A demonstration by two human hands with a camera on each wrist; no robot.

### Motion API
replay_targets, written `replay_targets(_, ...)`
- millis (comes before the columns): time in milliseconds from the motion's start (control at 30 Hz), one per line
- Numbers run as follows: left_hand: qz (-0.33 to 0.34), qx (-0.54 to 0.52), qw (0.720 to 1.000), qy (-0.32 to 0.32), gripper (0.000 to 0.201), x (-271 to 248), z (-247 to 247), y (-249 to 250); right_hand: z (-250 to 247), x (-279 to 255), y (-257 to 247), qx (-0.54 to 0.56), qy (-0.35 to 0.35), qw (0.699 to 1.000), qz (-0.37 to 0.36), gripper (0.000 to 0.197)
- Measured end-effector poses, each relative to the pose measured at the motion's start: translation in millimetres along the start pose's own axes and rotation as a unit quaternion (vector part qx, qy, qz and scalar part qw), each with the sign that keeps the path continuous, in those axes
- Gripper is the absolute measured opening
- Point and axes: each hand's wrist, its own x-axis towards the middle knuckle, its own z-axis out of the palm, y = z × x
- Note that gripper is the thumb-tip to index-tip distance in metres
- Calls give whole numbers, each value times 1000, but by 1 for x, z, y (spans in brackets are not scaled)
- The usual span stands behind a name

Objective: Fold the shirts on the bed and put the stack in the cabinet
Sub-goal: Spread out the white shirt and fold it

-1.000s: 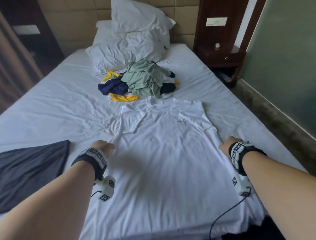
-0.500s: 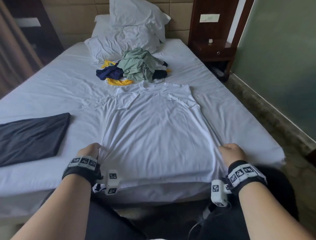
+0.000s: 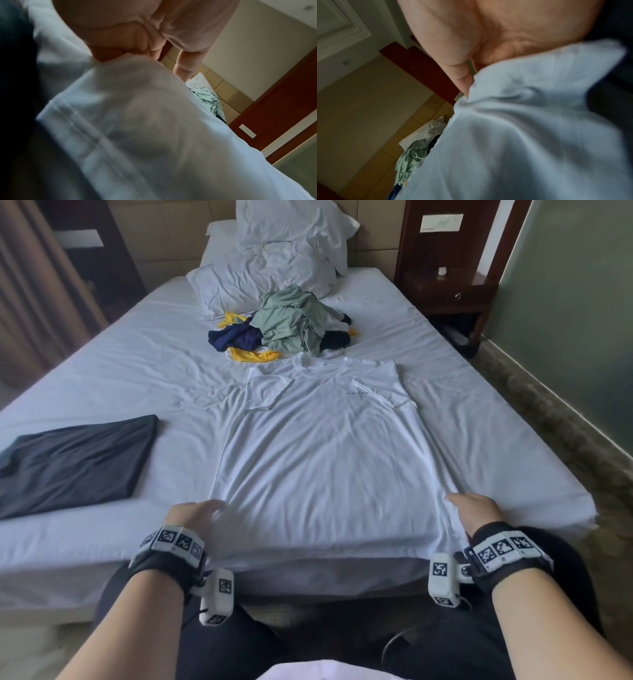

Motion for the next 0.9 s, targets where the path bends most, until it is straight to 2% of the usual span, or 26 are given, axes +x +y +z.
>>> replay_targets(100,27,56,998,4,28,-4,3,3,-1,-1,3,52,37,997,-42,25)
replay_targets(167,30,89,996,11,32,-7,1,3,-1,1,7,47,69,995,-62,32)
replay_targets(267,40,91,995,15,39,-8,-2,-1,-1,-3,9,49,90,993,-59,34)
replay_targets(333,63,104,993,5,42,-5,-4,-4,-2,-6,8,42,79,995,-50,33)
replay_targets(467,46,43,998,8,33,-29,-7,3,-6,-26,2,123,44,991,-30,17)
replay_targets(500,40,13,999,3,30,-31,-7,1,-7,-33,0,162,37,986,-26,8)
replay_targets(533,26,-49,998,-2,34,-29,-6,-1,-10,-41,-3,207,29,978,-22,12)
replay_targets(600,-15,-179,983,-23,52,-24,-7,-7,-17,-54,-9,289,3,957,-28,32)
replay_targets(733,-43,-294,949,-102,49,-51,-17,1,-34,-75,-28,388,-16,921,-33,31)
replay_targets(833,-3,-440,888,-133,31,-70,-26,11,-41,-82,-43,491,-26,871,7,20)
replay_targets(900,19,-527,839,-134,41,-77,-33,19,-49,-92,-53,542,-31,839,22,22)
